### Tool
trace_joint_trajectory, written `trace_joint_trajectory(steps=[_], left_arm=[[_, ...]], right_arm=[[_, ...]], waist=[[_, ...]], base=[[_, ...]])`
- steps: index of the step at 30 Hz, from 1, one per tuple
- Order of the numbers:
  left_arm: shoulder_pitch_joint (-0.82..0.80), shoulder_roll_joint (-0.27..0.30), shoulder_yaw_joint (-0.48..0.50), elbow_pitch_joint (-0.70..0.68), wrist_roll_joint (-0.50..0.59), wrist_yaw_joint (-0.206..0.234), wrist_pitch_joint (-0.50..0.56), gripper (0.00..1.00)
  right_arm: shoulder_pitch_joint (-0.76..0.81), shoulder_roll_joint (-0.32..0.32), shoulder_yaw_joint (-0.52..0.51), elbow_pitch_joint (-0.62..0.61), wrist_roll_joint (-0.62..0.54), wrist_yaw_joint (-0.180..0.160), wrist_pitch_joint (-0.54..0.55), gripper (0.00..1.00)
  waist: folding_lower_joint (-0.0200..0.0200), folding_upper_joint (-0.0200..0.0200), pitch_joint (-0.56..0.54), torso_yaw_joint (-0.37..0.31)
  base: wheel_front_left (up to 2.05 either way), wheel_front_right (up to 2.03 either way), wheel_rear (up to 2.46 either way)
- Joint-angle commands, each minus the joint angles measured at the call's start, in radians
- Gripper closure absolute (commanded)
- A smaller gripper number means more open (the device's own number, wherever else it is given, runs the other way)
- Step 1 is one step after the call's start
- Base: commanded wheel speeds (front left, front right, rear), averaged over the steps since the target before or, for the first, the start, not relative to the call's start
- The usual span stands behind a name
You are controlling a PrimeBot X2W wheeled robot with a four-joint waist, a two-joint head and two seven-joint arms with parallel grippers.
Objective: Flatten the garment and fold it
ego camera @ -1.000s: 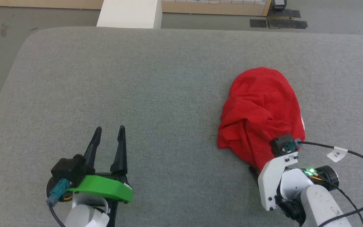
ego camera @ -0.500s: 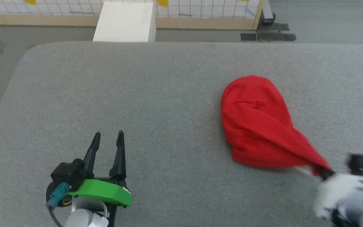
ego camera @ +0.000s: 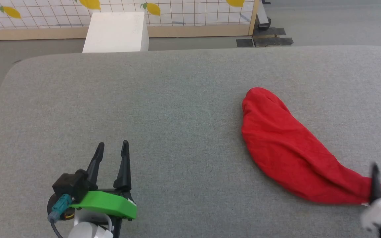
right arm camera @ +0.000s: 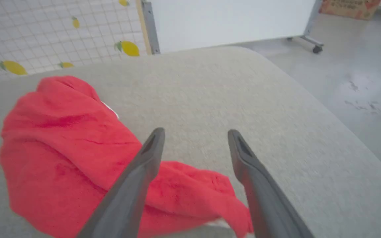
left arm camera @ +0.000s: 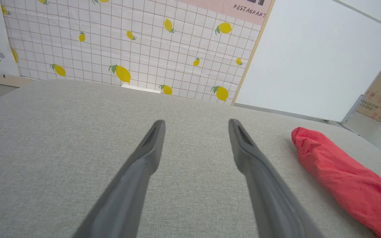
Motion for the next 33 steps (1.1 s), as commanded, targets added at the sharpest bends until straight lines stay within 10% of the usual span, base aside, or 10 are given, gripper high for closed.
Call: trace_joint_trajectory(steps=[1,12,24,25,26,28,33], left_arm=[[-0.006,-0.002,-0.002,0.000,-0.002,-0.007,-0.004,0.00],[-0.053,-0.002,-0.031,-0.011,-0.006,-0.007,-0.004,0.00],[-0.112,-0.002,-0.053,-0.017,-0.017,-0.007,-0.004,0.00],[-0.113,-0.002,-0.053,-0.017,-0.018,-0.007,-0.004,0.00],[-0.115,-0.002,-0.054,-0.017,-0.020,-0.007,-0.004,0.00],[-0.116,-0.002,-0.055,-0.017,-0.022,-0.007,-0.004,0.00],[-0.116,-0.002,-0.055,-0.010,-0.026,-0.007,-0.004,0.00]], right_arm=[[-0.033,0.002,0.052,-0.019,0.008,-0.001,-0.049,0.00],[-0.231,0.002,0.443,0.061,-0.018,-0.001,0.049,0.00],[-0.469,0.002,0.520,0.356,-0.094,-0.001,0.421,0.00],[-0.476,0.002,0.520,0.368,-0.101,-0.001,0.445,0.04],[-0.480,0.002,0.519,0.378,-0.106,-0.001,0.474,0.54],[-0.486,0.002,0.524,0.381,-0.102,-0.001,0.504,1.00],[-0.499,0.002,0.579,0.328,-0.054,-0.001,0.408,1.00]], waist=[[0.0000,0.0000,0.002,0.001],[0.0000,0.0000,0.072,0.048],[0.0000,0.0000,0.165,0.131],[0.0000,0.0000,0.167,0.135],[0.0000,0.0000,0.169,0.141],[0.0000,0.0000,0.170,0.151],[0.0000,0.0000,0.160,0.167]], base=[[0.00,0.00,0.00],[0.00,0.00,0.00],[0.00,0.00,0.00],[0.00,0.00,0.00],[0.00,0.00,0.00],[0.00,0.00,0.00],[0.00,0.00,0.00]])
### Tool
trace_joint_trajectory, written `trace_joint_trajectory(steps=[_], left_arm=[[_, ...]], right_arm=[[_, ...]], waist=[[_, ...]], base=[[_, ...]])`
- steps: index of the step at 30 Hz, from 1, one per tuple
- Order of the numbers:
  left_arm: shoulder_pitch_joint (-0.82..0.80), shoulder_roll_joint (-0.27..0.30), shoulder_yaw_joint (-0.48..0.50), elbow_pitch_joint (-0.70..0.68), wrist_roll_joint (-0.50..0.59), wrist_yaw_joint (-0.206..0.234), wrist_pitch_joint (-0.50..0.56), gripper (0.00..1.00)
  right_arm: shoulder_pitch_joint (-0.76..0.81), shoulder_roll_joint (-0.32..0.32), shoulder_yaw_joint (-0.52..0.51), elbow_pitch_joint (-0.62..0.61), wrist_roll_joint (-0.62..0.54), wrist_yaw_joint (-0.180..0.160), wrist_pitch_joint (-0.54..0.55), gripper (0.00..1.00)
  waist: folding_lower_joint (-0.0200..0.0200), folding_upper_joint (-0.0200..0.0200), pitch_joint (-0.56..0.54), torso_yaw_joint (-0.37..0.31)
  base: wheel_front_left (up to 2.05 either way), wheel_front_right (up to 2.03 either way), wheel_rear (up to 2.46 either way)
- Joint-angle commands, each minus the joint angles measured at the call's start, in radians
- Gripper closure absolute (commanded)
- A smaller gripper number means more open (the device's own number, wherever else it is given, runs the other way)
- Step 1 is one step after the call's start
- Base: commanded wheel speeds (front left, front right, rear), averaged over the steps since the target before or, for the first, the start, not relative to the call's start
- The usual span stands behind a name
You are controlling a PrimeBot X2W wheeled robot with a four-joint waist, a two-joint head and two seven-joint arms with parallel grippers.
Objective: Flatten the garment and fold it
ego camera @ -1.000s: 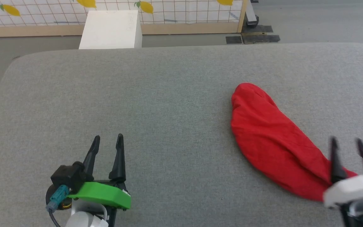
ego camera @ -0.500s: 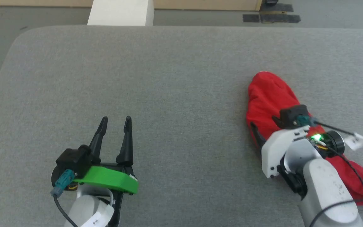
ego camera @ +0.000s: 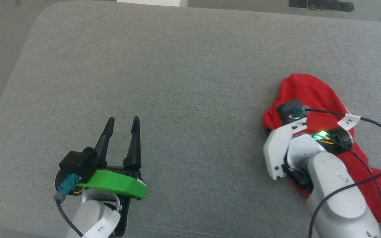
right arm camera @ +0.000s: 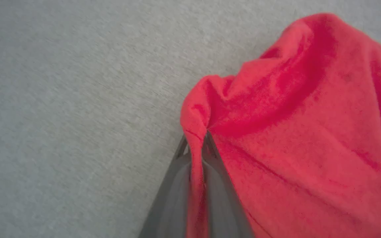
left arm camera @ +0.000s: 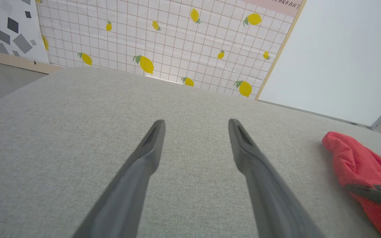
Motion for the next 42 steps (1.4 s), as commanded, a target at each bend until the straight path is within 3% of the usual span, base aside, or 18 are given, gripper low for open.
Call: trace_joint_trajectory(steps=[1,7,11,14,15,16,17,23,32,37,42], left_arm=[[-0.013,-0.002,0.001,0.003,-0.014,-0.007,-0.004,0.00],[-0.001,-0.002,0.007,0.009,-0.012,-0.007,-0.004,0.00],[0.007,-0.002,0.006,0.011,-0.012,-0.007,-0.004,0.00],[0.015,-0.002,0.008,0.011,-0.010,-0.007,-0.004,0.00],[0.018,-0.002,0.010,0.011,-0.009,-0.007,-0.004,0.00],[0.023,-0.002,0.012,0.012,-0.007,-0.007,-0.004,0.00],[0.027,-0.002,0.014,0.013,-0.006,-0.007,-0.004,0.00],[0.057,-0.002,0.026,0.019,0.005,-0.007,-0.004,0.00],[0.086,-0.002,0.028,0.025,0.013,-0.007,-0.004,0.00],[0.076,-0.002,0.026,0.034,0.017,-0.007,-0.004,0.00],[0.017,-0.002,-0.004,0.119,0.003,0.011,0.021,0.00]], right_arm=[[-0.014,0.005,0.031,-0.022,0.025,-0.001,-0.041,1.00],[0.010,0.005,0.256,-0.109,0.119,-0.001,-0.114,1.00],[0.053,0.005,0.414,-0.125,0.169,-0.001,-0.053,1.00],[0.091,0.005,0.475,-0.113,0.195,-0.001,0.000,1.00],[0.100,0.005,0.482,-0.110,0.199,-0.001,0.006,0.84],[0.111,0.005,0.487,-0.111,0.203,-0.001,0.005,0.24],[0.120,0.005,0.480,-0.115,0.210,-0.001,-0.003,0.00],[0.181,0.005,0.348,-0.225,0.226,-0.001,-0.198,0.00],[0.364,0.005,-0.028,-0.383,0.184,-0.001,-0.551,0.00],[0.454,0.005,-0.192,-0.378,0.176,-0.001,-0.614,0.00],[0.481,0.005,-0.269,-0.380,0.190,-0.001,-0.640,0.00]], waist=[[-0.0001,0.0000,-0.010,0.009],[-0.0001,0.0000,-0.045,0.013],[-0.0001,0.0000,-0.062,0.014],[-0.0001,0.0000,-0.072,0.008],[-0.0001,0.0000,-0.075,0.006],[-0.0001,0.0000,-0.080,0.002],[-0.0001,0.0000,-0.084,-0.002],[-0.0001,0.0000,-0.122,-0.035],[-0.0001,0.0000,-0.173,-0.102],[-0.0001,0.0000,-0.170,-0.148],[-0.0001,0.0000,-0.154,-0.193]], base=[[0.00,0.00,0.00],[0.00,0.00,0.00],[0.00,0.00,0.00],[0.00,0.00,0.00],[0.00,0.00,0.00],[0.00,0.00,0.00],[0.00,0.00,0.00],[0.00,0.00,0.00],[0.00,0.00,0.00],[0.00,0.00,0.00],[0.00,0.00,0.00]])
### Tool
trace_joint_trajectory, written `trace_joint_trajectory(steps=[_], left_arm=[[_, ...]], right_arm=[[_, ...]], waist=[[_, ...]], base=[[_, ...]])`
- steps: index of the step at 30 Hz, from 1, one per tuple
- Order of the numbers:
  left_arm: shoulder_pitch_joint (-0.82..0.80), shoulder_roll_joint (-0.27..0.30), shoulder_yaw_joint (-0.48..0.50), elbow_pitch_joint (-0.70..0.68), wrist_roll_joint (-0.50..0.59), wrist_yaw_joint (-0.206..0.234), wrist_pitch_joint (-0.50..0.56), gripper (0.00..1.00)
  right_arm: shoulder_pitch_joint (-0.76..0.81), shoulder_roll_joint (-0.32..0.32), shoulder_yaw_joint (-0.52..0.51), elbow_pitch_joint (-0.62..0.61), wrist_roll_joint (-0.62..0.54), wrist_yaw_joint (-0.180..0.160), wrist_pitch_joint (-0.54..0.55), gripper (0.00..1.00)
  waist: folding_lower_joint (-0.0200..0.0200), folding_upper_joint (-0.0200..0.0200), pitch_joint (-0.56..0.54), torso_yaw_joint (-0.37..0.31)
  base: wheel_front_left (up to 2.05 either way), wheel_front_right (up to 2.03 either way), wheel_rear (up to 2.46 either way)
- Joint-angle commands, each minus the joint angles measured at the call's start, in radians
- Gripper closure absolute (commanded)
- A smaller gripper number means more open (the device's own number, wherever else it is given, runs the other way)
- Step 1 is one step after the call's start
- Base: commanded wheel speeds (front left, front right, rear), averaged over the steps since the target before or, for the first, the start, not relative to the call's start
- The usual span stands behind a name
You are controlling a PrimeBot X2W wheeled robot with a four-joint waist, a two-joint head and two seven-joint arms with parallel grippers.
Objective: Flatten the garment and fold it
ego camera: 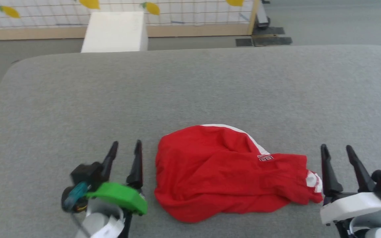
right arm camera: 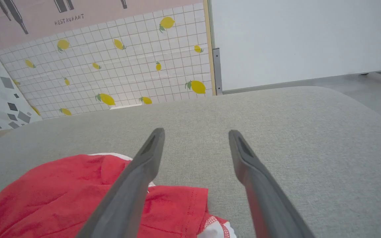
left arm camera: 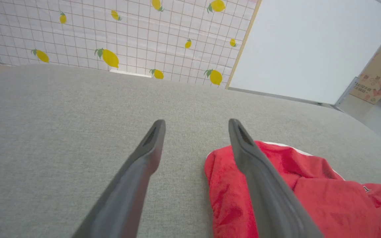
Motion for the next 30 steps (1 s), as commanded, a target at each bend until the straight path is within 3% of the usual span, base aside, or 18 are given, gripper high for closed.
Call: trace_joint_trajectory(steps=[1,10,17,22,23,24,25,26,30], left_arm=[[-0.048,-0.002,-0.013,0.030,-0.007,0.012,0.030,0.00],[-0.300,0.000,-0.082,0.228,0.029,0.069,0.326,0.00],[-0.421,0.020,-0.137,0.369,0.064,0.105,0.665,0.00],[-0.443,0.027,-0.185,0.426,0.056,0.065,0.918,0.00],[-0.444,0.031,-0.194,0.426,0.051,0.056,0.966,0.08],[-0.446,0.034,-0.200,0.418,0.050,0.049,0.988,0.62],[-0.451,0.041,-0.202,0.399,0.051,0.048,0.987,0.84],[-0.455,0.048,-0.204,0.382,0.056,0.046,0.975,1.00],[-0.475,0.070,-0.194,0.311,0.083,0.073,0.833,1.00]], right_arm=[[0.003,0.002,-0.008,-0.002,0.009,-0.001,-0.008,0.00],[-0.045,0.002,0.002,0.005,0.025,-0.001,-0.022,0.00],[-0.053,0.002,0.034,0.031,0.050,-0.001,-0.036,0.00],[-0.059,0.002,0.039,0.046,0.056,-0.001,-0.045,0.00],[-0.061,0.002,0.041,0.048,0.056,-0.001,-0.046,0.00],[-0.063,0.002,0.041,0.050,0.058,-0.001,-0.048,0.00],[-0.065,0.002,0.043,0.052,0.061,-0.001,-0.049,0.00],[-0.068,0.002,0.045,0.054,0.062,-0.001,-0.051,0.00],[-0.077,0.002,0.053,0.060,0.068,-0.001,-0.058,0.00]], waist=[[0.0000,0.0000,0.014,-0.037],[0.0000,0.0000,0.060,-0.100],[0.0000,0.0000,0.091,-0.132],[0.0000,0.0000,0.099,-0.144],[0.0000,0.0000,0.101,-0.147],[0.0000,0.0000,0.103,-0.149],[0.0000,0.0000,0.107,-0.151],[0.0000,0.0000,0.110,-0.153],[0.0000,0.0000,0.121,-0.159]], base=[[0.00,0.00,0.00],[0.00,0.00,0.00],[0.00,0.00,0.00],[0.00,0.00,0.00],[0.00,0.00,0.00],[0.00,0.00,0.00],[0.00,0.00,0.00],[0.00,0.00,0.00],[0.00,0.00,0.00]])
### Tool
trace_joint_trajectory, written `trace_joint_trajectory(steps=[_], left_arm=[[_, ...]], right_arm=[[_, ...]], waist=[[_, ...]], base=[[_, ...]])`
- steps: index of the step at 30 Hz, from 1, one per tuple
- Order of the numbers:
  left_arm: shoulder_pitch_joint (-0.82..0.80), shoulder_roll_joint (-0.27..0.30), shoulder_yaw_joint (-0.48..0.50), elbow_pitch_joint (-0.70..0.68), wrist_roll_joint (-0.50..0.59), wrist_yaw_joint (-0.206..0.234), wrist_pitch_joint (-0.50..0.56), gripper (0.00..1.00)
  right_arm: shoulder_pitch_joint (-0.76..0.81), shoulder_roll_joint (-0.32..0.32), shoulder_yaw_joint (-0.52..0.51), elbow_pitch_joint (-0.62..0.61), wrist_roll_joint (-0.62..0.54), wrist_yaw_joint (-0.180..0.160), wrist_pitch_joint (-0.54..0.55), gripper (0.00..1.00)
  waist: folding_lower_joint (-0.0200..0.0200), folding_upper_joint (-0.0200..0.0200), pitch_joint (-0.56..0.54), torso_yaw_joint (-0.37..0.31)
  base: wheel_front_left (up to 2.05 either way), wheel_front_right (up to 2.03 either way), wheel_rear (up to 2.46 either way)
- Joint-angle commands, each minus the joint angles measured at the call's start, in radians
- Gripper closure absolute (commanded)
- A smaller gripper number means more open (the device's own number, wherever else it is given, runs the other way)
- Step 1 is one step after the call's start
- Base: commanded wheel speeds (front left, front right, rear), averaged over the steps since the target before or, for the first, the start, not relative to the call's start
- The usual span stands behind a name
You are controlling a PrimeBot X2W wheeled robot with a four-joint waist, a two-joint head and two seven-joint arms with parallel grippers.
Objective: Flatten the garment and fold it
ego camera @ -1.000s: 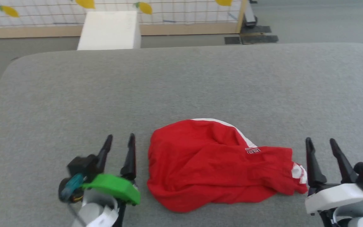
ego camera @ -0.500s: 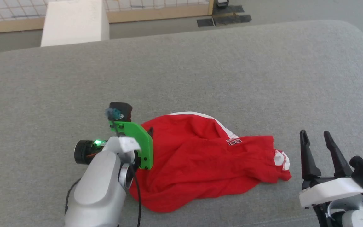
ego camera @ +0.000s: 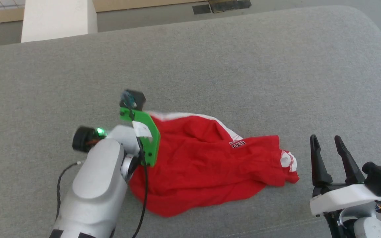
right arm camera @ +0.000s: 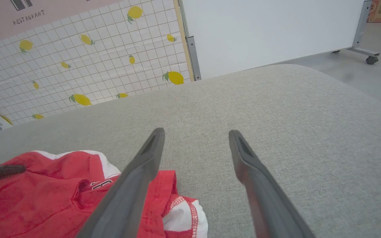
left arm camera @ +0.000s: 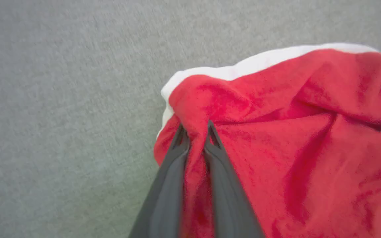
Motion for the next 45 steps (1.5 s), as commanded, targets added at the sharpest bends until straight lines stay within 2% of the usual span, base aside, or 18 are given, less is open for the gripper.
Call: trace_joint_trajectory(steps=[1,6,10,14,19,20,21,22,24,29,34,37,41,45], left_arm=[[-0.015,0.013,0.005,-0.016,0.017,0.017,-0.062,1.00],[-0.076,0.033,0.039,-0.044,0.064,0.090,-0.343,1.00],[-0.095,0.049,0.081,-0.036,0.071,0.144,-0.506,1.00],[-0.042,0.066,0.120,0.037,0.038,0.169,-0.501,1.00],[0.065,0.066,0.145,0.113,-0.025,0.155,-0.393,1.00],[0.090,0.057,0.152,0.121,-0.049,0.145,-0.362,0.90],[0.111,0.051,0.156,0.124,-0.066,0.136,-0.339,0.42],[0.135,0.045,0.161,0.120,-0.083,0.130,-0.320,0.00],[0.175,0.037,0.177,0.083,-0.109,0.125,-0.336,0.00],[0.294,0.006,0.222,-0.053,-0.177,0.098,-0.469,0.00],[0.413,-0.020,0.270,-0.220,-0.214,0.080,-0.707,0.00],[0.451,-0.025,0.267,-0.281,-0.193,0.062,-0.821,0.00],[0.452,-0.032,0.261,-0.360,-0.148,0.021,-0.863,0.00],[0.429,-0.051,0.301,-0.494,-0.105,-0.023,-0.864,0.00]], right_arm=[[-0.018,0.001,0.004,0.003,0.010,-0.001,-0.008,0.00],[-0.027,0.001,0.010,0.011,0.012,-0.001,-0.014,0.00],[-0.030,0.001,0.012,0.015,0.007,-0.001,-0.015,0.00],[-0.025,0.001,0.015,0.015,0.004,-0.001,-0.010,0.00],[-0.011,0.001,0.014,0.010,0.001,-0.001,-0.002,0.00],[-0.007,0.001,0.012,0.009,0.000,-0.001,0.001,0.00],[-0.004,0.001,0.011,0.007,-0.001,-0.001,0.004,0.00],[0.000,0.001,0.010,0.006,-0.004,-0.001,0.009,0.00],[0.006,0.001,0.008,0.002,-0.007,-0.001,0.016,0.00],[0.018,0.001,0.006,-0.012,-0.017,-0.001,0.036,0.00],[0.008,0.001,0.021,-0.026,-0.027,-0.001,0.060,0.00],[-0.031,0.001,0.043,-0.031,-0.047,-0.001,0.081,0.00],[-0.131,0.001,0.091,-0.009,-0.086,-0.001,0.136,0.00],[-0.281,0.001,0.149,0.058,-0.105,-0.001,0.218,0.00]], waist=[[0.0000,0.0000,0.006,-0.003],[0.0000,0.0000,0.009,-0.002],[0.0000,0.0000,0.000,0.003],[0.0000,0.0000,-0.017,0.012],[0.0000,0.0000,-0.033,0.029],[0.0000,0.0000,-0.037,0.035],[0.0000,0.0000,-0.041,0.040],[0.0000,0.0000,-0.046,0.045],[0.0000,0.0000,-0.055,0.055],[0.0000,0.0000,-0.078,0.083],[0.0000,0.0000,-0.078,0.118],[0.0000,0.0000,-0.060,0.145],[0.0000,0.0000,-0.022,0.186],[0.0000,0.0000,0.030,0.229]], base=[[0.00,0.00,0.00],[0.00,0.00,0.00],[0.00,0.00,0.00],[0.00,0.00,0.00],[0.00,0.00,0.00],[0.00,0.00,0.00],[0.00,0.00,0.00],[0.00,0.00,0.00],[0.00,0.00,0.00],[0.00,0.00,0.00],[0.00,0.00,0.00],[0.00,0.00,0.00],[0.00,0.00,0.00],[0.00,0.00,0.00]])
